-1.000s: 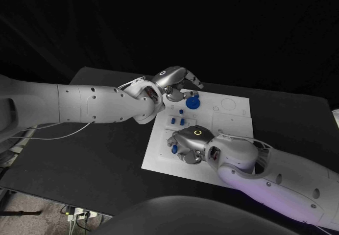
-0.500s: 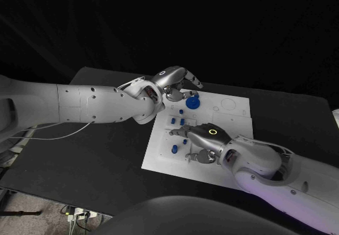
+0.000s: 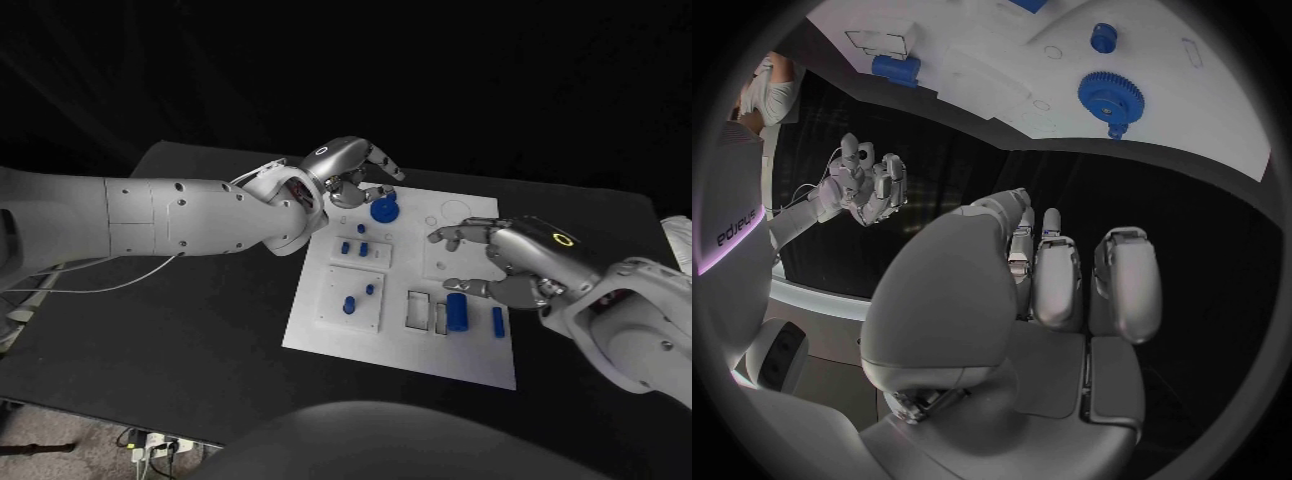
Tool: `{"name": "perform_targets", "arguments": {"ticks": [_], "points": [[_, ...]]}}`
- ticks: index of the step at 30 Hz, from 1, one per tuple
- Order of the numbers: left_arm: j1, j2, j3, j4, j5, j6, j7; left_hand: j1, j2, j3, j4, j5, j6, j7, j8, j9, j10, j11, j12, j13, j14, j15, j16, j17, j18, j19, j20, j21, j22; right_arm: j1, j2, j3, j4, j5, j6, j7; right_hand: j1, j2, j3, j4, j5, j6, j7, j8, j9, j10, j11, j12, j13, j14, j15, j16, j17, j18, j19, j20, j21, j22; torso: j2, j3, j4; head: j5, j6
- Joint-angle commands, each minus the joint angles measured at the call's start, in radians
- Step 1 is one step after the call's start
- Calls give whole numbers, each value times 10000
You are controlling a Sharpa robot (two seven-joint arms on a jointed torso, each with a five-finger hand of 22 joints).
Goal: Assemble the parts on the task board
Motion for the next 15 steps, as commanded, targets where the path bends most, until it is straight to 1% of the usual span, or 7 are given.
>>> {"name": "perform_targets", "arguments": {"ticks": [1, 2, 3, 5, 10, 13, 15], "points": [[-51, 36, 7, 15, 110, 49, 21, 114, 24, 55, -11, 52, 8, 65, -36, -14, -21, 24, -44, -14, 334, 45, -52, -13, 30, 230, 46, -66, 2073, -5, -503, -49, -11, 958, -636, 865, 83, 125, 77, -79, 206, 125, 232, 29, -72, 880, -166, 559, 248, 219, -102, -168, 1480, -30, -36, -30, -78, 1582, -47, 9, -53, -96, 2], [-67, 37, 7, 17, 114, 46, 28, 114, 24, 55, -11, 52, 8, 65, -36, -14, -21, 24, -44, -14, 334, 45, -52, -13, 30, 230, 46, -66, 2073, -12, -641, -59, -21, 991, -656, 864, 94, 118, 74, -94, 265, 157, 289, 25, -92, 1054, -206, 737, 351, 145, -125, -212, 1385, -18, -78, -47, -133, 1572, -49, 12, -56, -114, 2], [-82, 38, 7, 20, 116, 43, 39, 119, 27, 59, -11, 55, 8, 69, -35, -14, -26, 23, -47, -14, 331, 45, -57, -19, 35, 222, 47, -86, 2067, -23, -771, -68, -29, 1017, -673, 860, 97, 99, 64, -116, 432, 330, 378, 68, -110, 1428, -354, 1224, 665, 90, -279, -249, 1320, -23, -114, -113, -162, 1581, -43, 17, -52, -171, 2], [-122, 43, 7, 25, 121, 26, 80, 119, 27, 59, -11, 55, 8, 69, -35, -14, -26, 23, -48, -14, 331, 45, -57, -19, 35, 221, 47, -88, 2067, -64, -1055, -87, -39, 1064, -697, 826, 99, 121, 85, -116, 528, 565, 424, 134, -116, 1652, -526, 1687, 1027, 24, -383, -297, 1225, -21, -112, -263, -139, 1609, -52, 36, -61, -252, 2], [-195, 97, 7, 7, 126, -19, 158, 141, 44, 78, -11, 69, 12, 78, -29, -12, -31, 19, -54, -13, 327, 46, -57, -17, 34, 222, 49, -83, 2069, -227, -1483, -119, -55, 1018, -445, 480, -135, 49, -27, 19, 283, 1063, 549, 247, -100, 1846, -690, 2751, 2036, 59, -542, -305, 1220, -139, 128, -442, 327, 1803, -41, 4, -44, -467, 2], [-221, 142, 7, -17, 127, -15, 179, 144, 47, 80, -11, 71, 13, 81, -27, -12, -31, 18, -55, -13, 327, 46, -56, -15, 34, 222, 49, -82, 2069, -353, -1591, -127, -70, 857, -178, 86, -438, -45, -213, 191, -164, 1064, 615, 142, -153, 3488, -652, 4630, 4917, -92, -542, -401, 1025, -109, -8, -424, 129, 1752, -41, 8, -36, -539, 2], [-238, 167, 7, -31, 128, -12, 194, 149, 50, 84, -11, 74, 15, 85, -26, -11, -31, 17, -55, -13, 327, 46, -54, -12, 33, 223, 49, -80, 2069, -448, -1630, -131, -93, 710, 29, -244, -718, -99, -338, 391, -396, 1020, 655, 56, -187, 5414, -664, 6146, 7507, -3, -503, -332, 1176, -125, 16, -418, 223, 1785, -38, 15, -26, -568, 2]]}}
